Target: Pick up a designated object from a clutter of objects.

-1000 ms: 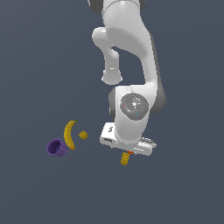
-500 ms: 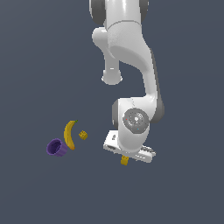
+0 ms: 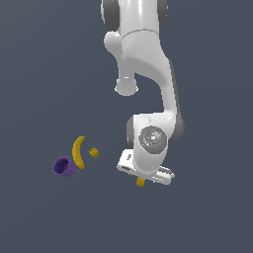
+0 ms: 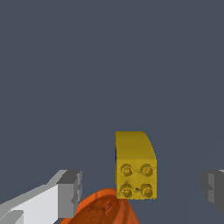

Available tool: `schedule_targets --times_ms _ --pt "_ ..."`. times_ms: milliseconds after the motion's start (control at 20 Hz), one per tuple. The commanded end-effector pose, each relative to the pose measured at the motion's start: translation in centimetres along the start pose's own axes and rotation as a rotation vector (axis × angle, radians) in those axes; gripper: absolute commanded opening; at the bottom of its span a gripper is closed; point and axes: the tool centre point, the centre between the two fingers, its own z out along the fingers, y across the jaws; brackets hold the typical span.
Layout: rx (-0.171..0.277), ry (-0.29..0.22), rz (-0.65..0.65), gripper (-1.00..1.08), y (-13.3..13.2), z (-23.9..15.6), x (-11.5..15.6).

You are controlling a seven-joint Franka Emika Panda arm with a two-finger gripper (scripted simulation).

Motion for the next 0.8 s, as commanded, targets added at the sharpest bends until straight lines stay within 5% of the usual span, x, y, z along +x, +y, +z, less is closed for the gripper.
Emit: schedule_targets --times_ms 0,500,550,750 --pt "0.000 -0.001 0.000 1.00 0.0 1.2 -0.1" --pt "0.000 0.000 0.002 1.00 0.0 3.9 0.0" --pt "0.000 0.000 0.002 -1.00 0.0 3.9 0.0" --pt "0.000 0.000 0.002 -1.00 0.0 3.9 0.0"
